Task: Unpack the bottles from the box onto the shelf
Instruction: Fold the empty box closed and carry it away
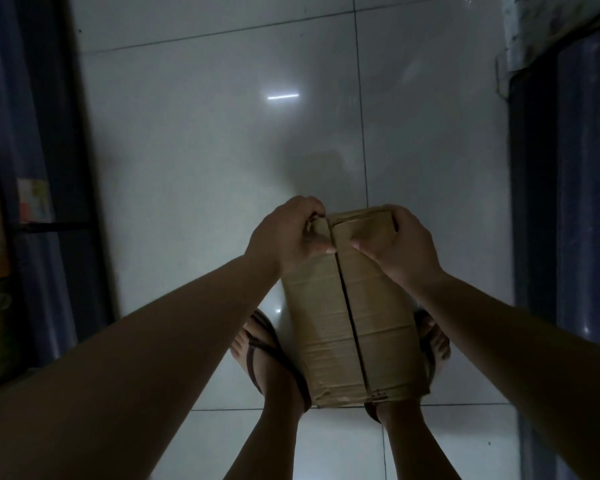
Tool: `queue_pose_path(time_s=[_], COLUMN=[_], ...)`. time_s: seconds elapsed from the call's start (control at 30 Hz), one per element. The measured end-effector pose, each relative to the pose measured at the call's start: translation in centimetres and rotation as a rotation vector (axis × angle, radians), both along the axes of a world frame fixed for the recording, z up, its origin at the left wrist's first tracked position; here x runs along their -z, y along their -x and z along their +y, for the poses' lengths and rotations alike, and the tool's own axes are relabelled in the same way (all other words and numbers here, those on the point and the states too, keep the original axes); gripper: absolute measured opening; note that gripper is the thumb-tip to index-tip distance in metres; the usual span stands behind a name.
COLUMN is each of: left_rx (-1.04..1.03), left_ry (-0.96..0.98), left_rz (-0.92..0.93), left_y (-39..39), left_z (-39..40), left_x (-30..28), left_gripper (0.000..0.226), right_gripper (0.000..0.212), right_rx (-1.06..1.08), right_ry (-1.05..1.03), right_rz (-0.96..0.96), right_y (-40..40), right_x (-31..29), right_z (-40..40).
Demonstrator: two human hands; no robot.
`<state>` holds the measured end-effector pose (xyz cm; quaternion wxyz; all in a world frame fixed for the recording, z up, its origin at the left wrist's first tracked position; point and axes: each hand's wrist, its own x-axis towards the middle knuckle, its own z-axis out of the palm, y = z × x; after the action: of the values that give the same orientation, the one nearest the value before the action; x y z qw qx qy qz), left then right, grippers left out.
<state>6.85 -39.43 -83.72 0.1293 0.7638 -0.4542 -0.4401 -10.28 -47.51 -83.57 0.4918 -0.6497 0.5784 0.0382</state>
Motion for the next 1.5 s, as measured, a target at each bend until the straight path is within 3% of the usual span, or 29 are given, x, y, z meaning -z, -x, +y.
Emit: queue_pose_path(time_s=[0.1, 0.23, 0.4, 0.5, 0.57, 0.67, 0.73, 0.83, 0.9, 1.0, 1.27, 1.4, 1.5], left_rx=[0.056, 0.094, -0.29, -0.455, -0.545, -0.661, -0.772, -0.892, -0.899, -0.846, -0.839, -0.856, -0.858], left_ry=[-0.016, -0.067, -0.109, -0.083, -0.078, -0.091, -0.104, -0.153, -0.182, -0.191, -0.053, 0.071, 0.145], left_rz=[0.007, 0.001, 0.019, -0.024, -0.076, -0.111, -0.079, -0.037, -0.021, -0.035, -0.092, -0.118, -0.101], left_y=[0.5, -0.5, -1.6, -1.7, -1.7, -1.0, -0.1, 1.5, 2.4, 3.2, 2.9, 1.1, -0.6], left_z=[-0.7, 0.5, 3.5, 5.3, 6.3, 7.1, 7.5, 8.2, 8.7, 8.8, 6.3, 3.8, 2.3], left_x=[0.7, 1.4, 1.4, 1.3, 1.4, 1.3, 1.1, 1.0, 0.7, -0.3, -9.9, -18.4, -26.4], left_gripper=[0.069, 0.064, 0.068, 0.069, 0.062, 0.053, 0.049, 0.052, 0.055, 0.056, 0.052, 0.049, 0.055], right_gripper=[0.07, 0.074, 0.073, 0.06, 0.067, 0.093, 0.099, 0.081, 0.062, 0.058, 0.046, 0.055, 0.041], right_rx=[-0.13, -0.199, -0.104, -0.147, -0.126, 0.044, 0.259, 0.573, 0.635, 0.662, 0.642, 0.613, 0.559], right_ry=[-0.035, -0.085, -0.183, -0.111, -0.068, 0.01, -0.002, -0.182, -0.219, -0.124, 0.072, 0.075, 0.125], right_rz=[-0.048, -0.077, -0.014, 0.106, 0.224, 0.28, 0.238, 0.162, 0.094, 0.089, 0.085, 0.006, -0.037], right_y=[-1.0, -1.4, 0.7, 2.5, 3.9, 5.4, 5.8, 5.6, 5.6, 5.6, 5.1, 3.5, 2.2], right_x=[0.3, 0.2, -0.4, -0.8, -1.0, -1.2, -1.2, -0.6, -0.7, -1.6, -11.0, -19.7, -28.1], right_z=[-0.1, 0.0, 1.6, 1.7, 1.3, 1.1, 1.5, 2.6, 3.8, 5.0, 1.6, -1.4, -4.0])
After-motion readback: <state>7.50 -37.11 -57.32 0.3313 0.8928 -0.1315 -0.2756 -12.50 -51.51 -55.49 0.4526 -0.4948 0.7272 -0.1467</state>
